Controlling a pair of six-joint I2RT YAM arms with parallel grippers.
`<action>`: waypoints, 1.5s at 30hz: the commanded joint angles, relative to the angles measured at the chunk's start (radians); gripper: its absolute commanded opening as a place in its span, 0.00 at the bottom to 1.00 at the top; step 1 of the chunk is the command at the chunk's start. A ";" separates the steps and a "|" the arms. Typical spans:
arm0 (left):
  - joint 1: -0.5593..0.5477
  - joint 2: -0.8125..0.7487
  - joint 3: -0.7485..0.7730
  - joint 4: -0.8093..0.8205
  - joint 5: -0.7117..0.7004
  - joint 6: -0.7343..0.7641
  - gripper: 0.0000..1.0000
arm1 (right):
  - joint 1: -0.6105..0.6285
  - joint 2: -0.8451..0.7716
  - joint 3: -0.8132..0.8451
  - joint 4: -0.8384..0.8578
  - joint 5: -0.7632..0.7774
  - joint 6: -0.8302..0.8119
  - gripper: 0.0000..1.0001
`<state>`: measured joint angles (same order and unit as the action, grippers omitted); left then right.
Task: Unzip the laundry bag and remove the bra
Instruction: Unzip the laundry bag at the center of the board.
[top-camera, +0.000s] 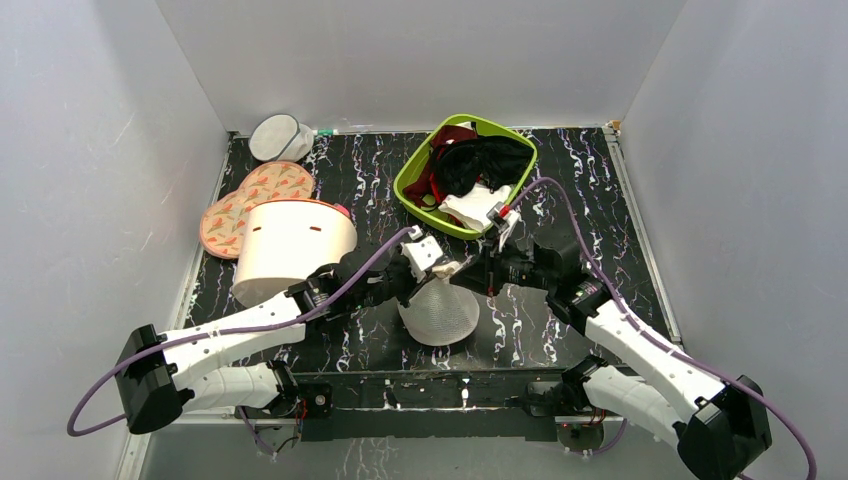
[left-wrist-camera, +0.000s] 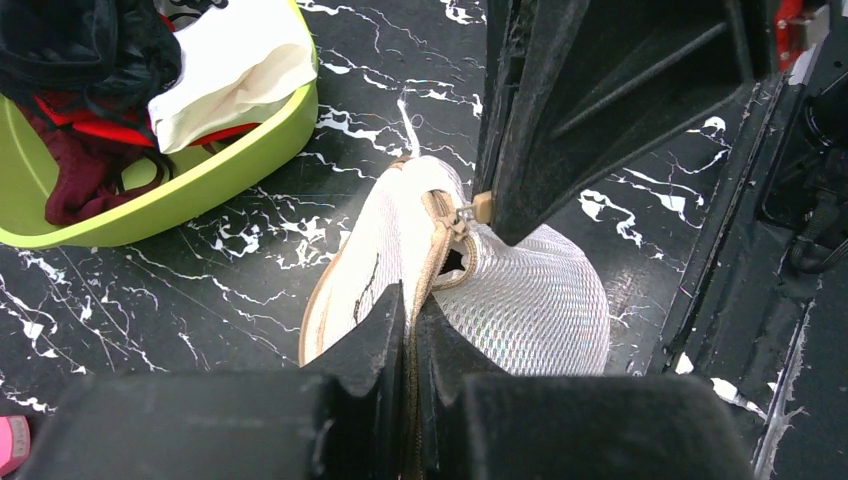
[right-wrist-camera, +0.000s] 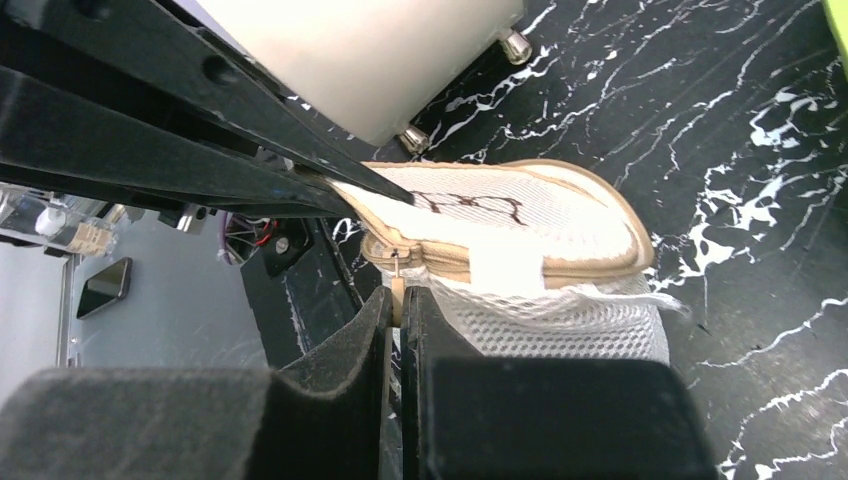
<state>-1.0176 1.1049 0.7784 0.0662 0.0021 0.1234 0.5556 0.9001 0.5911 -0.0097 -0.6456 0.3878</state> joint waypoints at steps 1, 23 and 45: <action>0.005 -0.044 0.022 0.009 -0.064 0.027 0.00 | -0.058 -0.006 0.033 -0.044 0.038 -0.035 0.00; 0.005 -0.095 0.016 0.022 0.046 0.015 0.85 | -0.237 -0.007 0.110 -0.297 0.038 -0.183 0.14; 0.340 -0.373 -0.083 0.168 -0.240 -0.072 0.93 | 0.288 0.361 0.534 -0.547 0.414 0.145 0.47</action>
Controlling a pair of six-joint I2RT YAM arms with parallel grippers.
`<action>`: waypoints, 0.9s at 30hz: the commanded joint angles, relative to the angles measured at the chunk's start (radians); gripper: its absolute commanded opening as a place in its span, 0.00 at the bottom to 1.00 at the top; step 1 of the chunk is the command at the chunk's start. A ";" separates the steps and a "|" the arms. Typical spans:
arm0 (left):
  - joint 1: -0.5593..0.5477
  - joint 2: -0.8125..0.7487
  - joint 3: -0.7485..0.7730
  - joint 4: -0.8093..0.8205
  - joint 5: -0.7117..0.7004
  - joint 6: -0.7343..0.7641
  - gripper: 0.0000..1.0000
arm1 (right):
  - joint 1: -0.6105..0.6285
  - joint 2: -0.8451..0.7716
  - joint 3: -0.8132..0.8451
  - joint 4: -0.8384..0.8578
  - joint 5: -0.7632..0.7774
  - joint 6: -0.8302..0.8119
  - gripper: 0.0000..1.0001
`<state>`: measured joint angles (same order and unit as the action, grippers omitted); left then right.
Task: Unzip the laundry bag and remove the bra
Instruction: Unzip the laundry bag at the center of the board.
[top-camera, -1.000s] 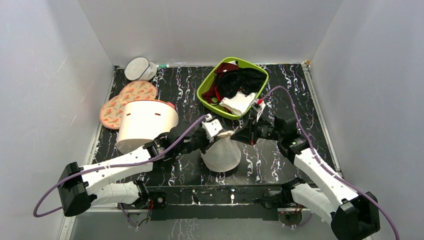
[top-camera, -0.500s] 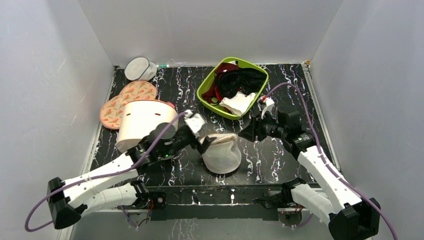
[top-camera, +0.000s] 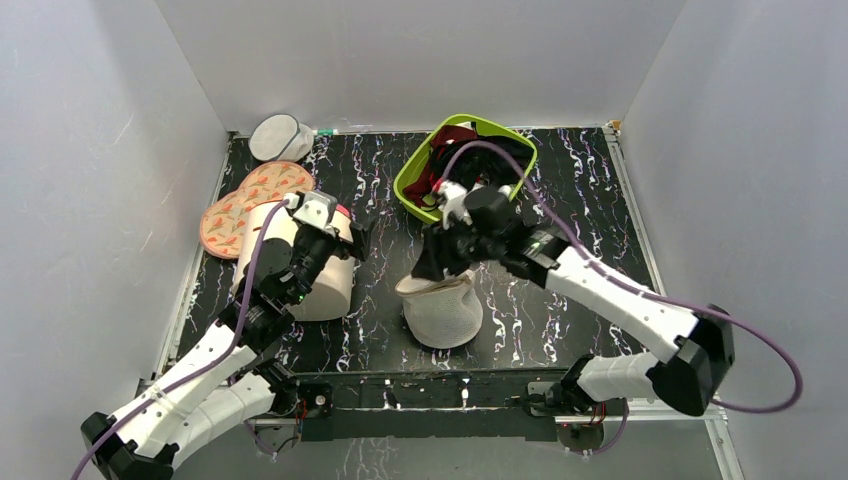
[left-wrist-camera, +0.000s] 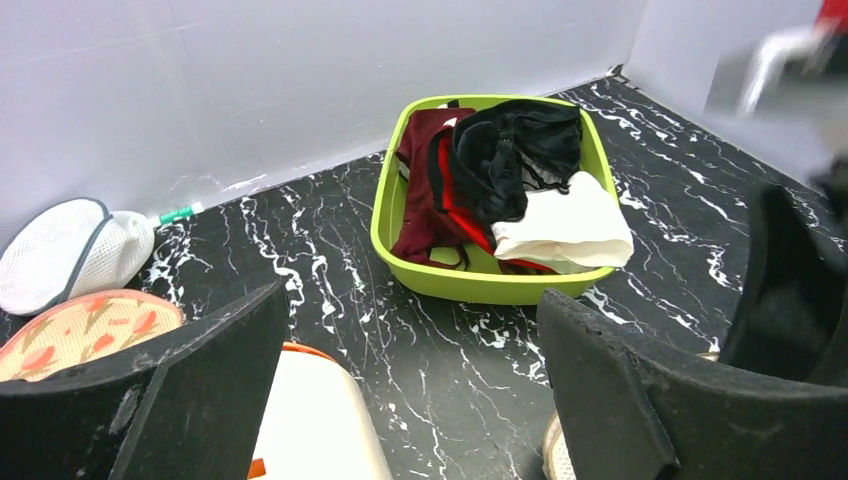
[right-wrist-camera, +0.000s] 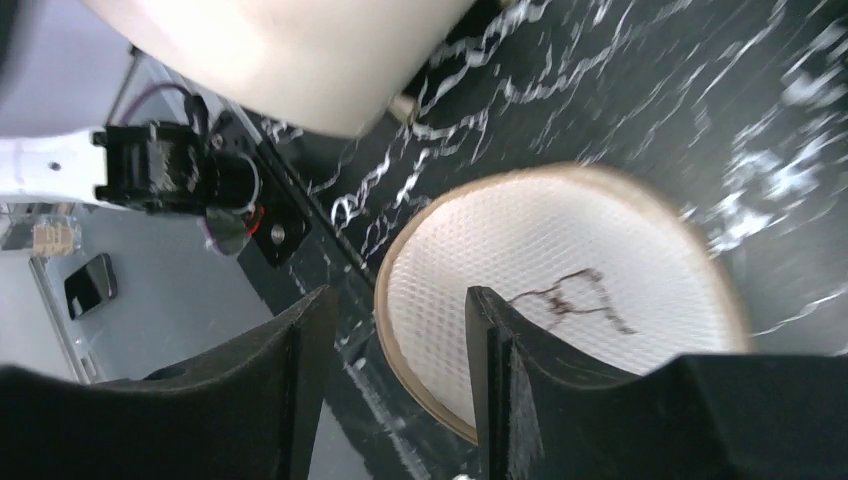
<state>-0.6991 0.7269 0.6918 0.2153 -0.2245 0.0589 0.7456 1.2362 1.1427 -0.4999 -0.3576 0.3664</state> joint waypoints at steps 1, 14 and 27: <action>0.027 0.010 0.003 0.022 -0.008 -0.010 0.93 | 0.108 0.018 -0.041 -0.078 0.151 0.185 0.46; 0.049 0.071 0.023 0.000 0.079 -0.033 0.94 | 0.112 -0.138 -0.509 0.274 0.471 -0.003 0.37; 0.052 0.080 0.024 -0.001 0.112 -0.049 0.95 | 0.222 -0.095 -0.174 -0.008 0.537 0.144 0.64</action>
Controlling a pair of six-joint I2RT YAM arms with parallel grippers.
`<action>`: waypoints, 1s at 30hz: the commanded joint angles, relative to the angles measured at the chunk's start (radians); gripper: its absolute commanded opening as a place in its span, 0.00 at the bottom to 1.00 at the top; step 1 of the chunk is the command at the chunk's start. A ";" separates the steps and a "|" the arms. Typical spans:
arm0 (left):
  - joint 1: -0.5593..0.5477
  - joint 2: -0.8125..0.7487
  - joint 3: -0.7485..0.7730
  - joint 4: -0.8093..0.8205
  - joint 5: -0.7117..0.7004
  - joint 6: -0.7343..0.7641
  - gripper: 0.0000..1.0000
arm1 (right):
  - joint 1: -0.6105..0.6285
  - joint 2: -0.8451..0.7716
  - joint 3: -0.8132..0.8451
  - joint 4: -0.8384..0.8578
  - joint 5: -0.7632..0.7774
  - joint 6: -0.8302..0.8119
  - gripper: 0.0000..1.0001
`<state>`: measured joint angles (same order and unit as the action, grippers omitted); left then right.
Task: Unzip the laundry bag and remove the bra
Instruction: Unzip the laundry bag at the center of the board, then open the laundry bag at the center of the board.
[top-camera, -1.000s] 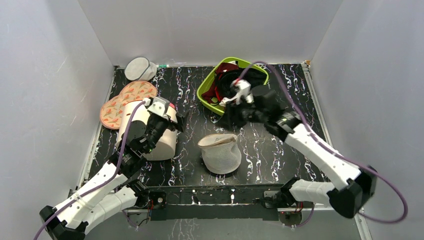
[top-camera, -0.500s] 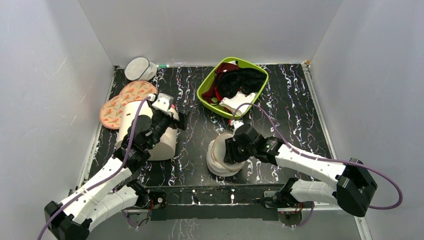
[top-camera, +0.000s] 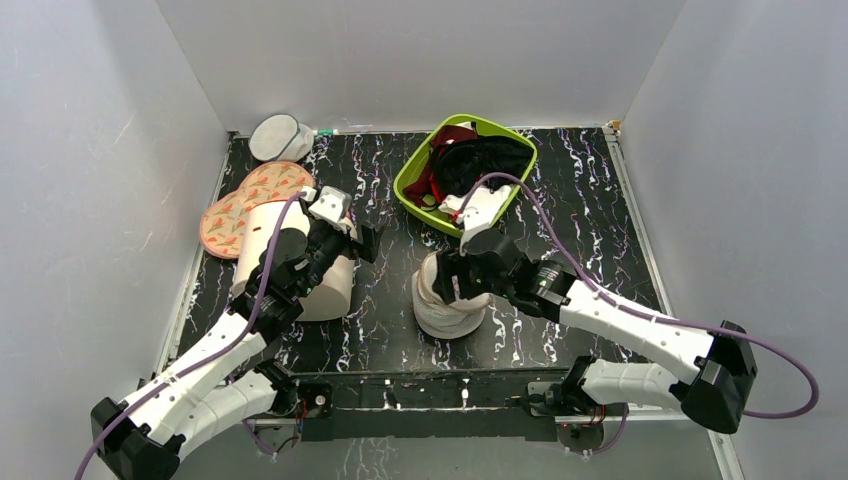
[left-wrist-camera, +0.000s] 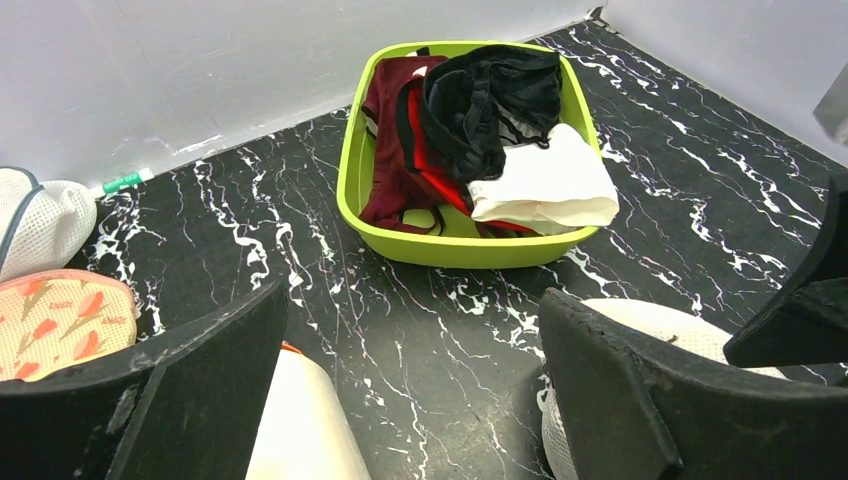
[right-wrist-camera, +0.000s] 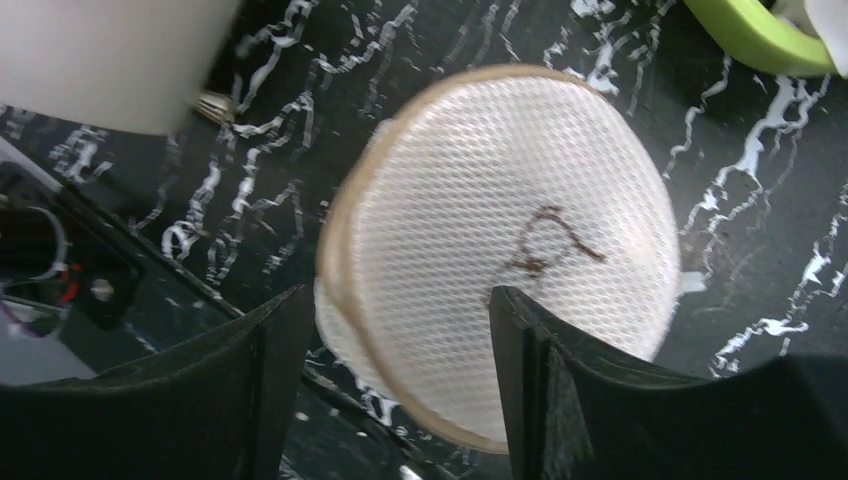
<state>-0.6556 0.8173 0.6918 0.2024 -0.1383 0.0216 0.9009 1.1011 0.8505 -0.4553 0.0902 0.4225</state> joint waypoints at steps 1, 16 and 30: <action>0.008 -0.009 0.023 0.014 0.026 -0.014 0.95 | 0.076 0.068 0.148 -0.063 0.105 0.086 0.65; 0.010 -0.036 0.017 0.013 0.000 0.003 0.97 | 0.154 0.315 0.321 -0.125 0.261 0.024 0.56; 0.009 -0.008 0.024 0.011 0.051 -0.010 0.98 | 0.161 0.292 0.353 -0.219 0.438 0.087 0.05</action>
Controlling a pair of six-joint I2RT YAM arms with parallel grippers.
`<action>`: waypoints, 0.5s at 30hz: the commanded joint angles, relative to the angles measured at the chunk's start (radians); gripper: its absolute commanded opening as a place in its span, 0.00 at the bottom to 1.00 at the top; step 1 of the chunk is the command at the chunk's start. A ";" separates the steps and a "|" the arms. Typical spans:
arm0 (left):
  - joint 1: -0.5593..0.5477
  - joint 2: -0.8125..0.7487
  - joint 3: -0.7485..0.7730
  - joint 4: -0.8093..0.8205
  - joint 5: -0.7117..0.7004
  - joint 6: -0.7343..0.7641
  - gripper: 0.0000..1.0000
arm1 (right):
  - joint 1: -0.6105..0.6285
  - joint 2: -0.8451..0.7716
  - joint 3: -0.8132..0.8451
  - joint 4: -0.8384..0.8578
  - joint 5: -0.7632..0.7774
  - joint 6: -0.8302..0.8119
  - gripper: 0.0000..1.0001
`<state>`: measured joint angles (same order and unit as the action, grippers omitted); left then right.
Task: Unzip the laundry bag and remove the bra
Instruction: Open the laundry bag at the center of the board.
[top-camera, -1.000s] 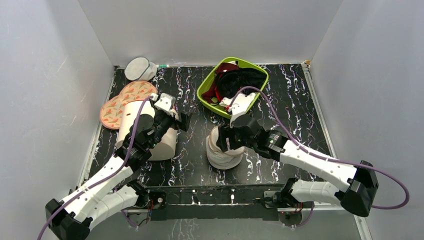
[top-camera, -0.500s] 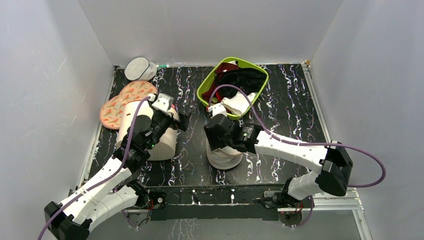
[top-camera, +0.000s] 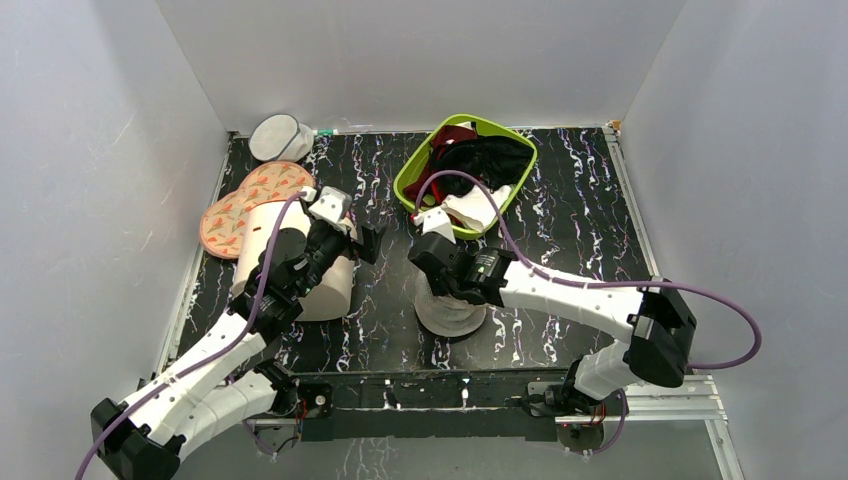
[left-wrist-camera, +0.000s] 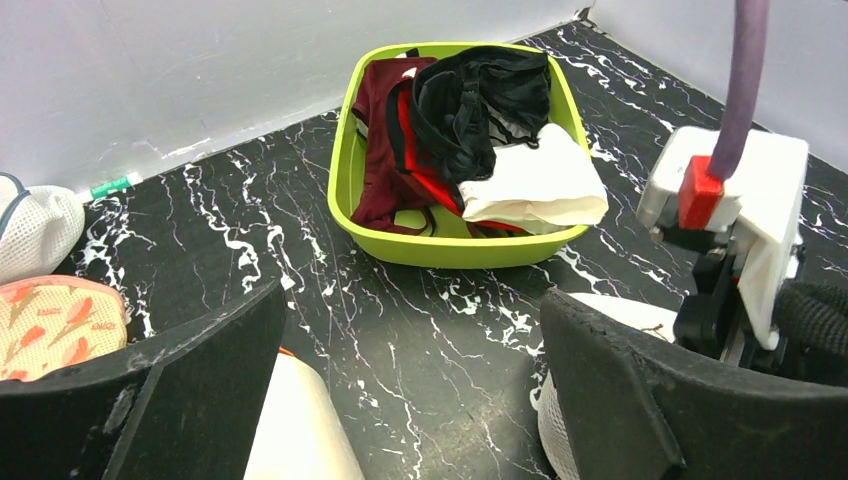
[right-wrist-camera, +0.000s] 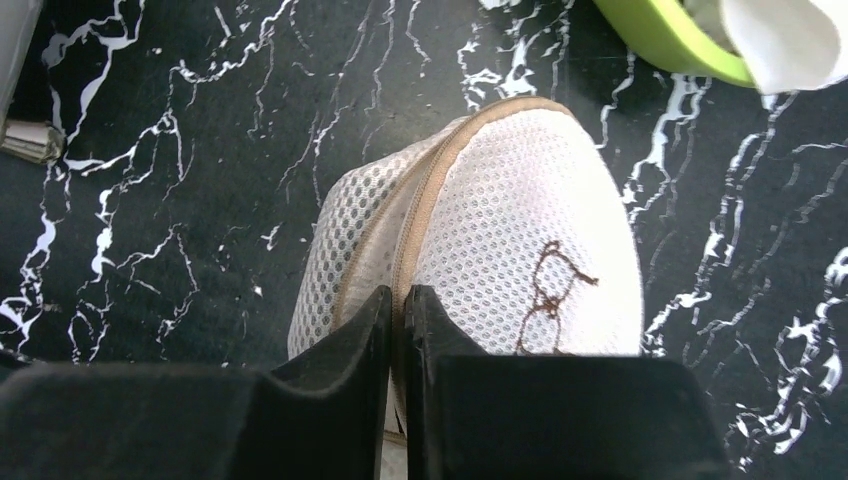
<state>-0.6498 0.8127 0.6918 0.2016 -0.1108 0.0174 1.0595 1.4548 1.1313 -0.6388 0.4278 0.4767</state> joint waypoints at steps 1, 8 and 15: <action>0.004 -0.003 0.026 0.011 0.024 -0.006 0.98 | 0.002 -0.082 0.075 -0.058 0.120 0.047 0.05; 0.004 0.008 0.031 0.008 0.051 -0.014 0.98 | 0.002 -0.272 -0.013 -0.180 0.269 0.259 0.02; 0.004 0.026 0.038 -0.001 0.072 -0.020 0.98 | 0.001 -0.561 -0.153 -0.446 0.504 0.744 0.22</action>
<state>-0.6498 0.8368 0.6922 0.2008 -0.0658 0.0071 1.0595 1.0451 1.0389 -0.8749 0.7349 0.8551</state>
